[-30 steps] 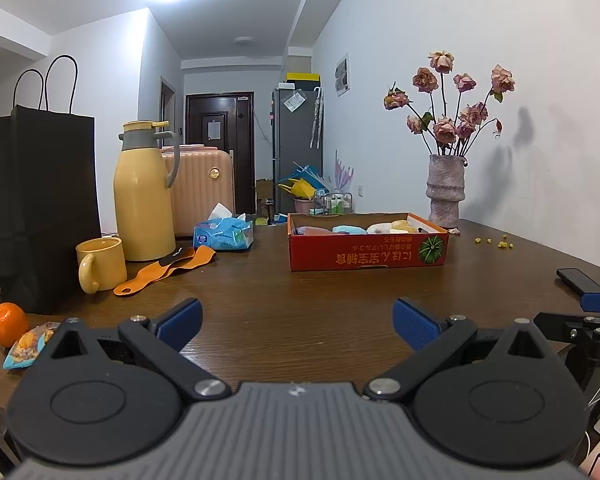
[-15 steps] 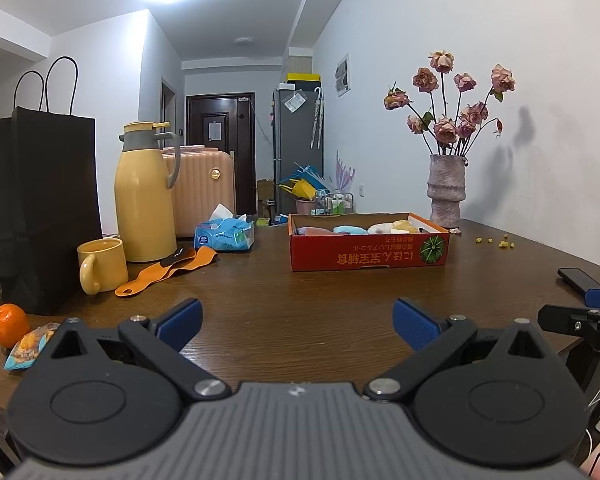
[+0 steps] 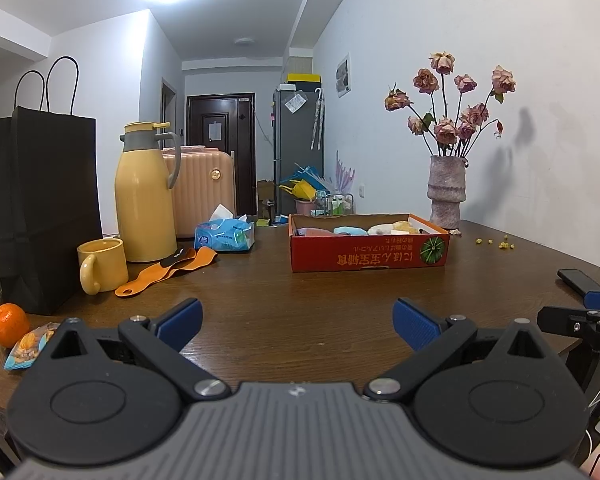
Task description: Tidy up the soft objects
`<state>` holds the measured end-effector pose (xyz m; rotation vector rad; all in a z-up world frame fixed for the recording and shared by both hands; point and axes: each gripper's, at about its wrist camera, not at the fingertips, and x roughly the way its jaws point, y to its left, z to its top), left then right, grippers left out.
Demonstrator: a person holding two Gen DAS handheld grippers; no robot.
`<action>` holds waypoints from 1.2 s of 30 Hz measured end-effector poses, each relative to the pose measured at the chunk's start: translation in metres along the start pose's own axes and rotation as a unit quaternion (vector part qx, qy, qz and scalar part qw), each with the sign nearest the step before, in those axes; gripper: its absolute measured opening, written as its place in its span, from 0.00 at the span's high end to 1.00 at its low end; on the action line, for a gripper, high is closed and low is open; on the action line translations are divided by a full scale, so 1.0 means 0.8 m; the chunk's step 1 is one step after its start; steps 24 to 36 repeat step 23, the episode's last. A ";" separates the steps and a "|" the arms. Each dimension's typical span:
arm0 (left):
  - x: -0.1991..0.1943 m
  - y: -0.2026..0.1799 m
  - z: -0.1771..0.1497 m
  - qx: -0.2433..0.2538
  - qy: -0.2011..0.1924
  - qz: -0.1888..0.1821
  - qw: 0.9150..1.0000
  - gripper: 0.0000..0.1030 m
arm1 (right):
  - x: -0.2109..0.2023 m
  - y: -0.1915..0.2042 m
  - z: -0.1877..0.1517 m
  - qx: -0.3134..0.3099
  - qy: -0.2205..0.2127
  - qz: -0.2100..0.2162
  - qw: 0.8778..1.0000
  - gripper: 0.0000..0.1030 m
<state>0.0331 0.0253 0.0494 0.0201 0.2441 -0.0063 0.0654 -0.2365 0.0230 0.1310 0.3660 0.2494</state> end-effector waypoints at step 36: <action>-0.010 -0.003 0.001 -0.001 -0.023 -0.001 1.000 0.00 | -0.005 0.000 0.000 0.003 -0.017 -0.001 1.000 0.00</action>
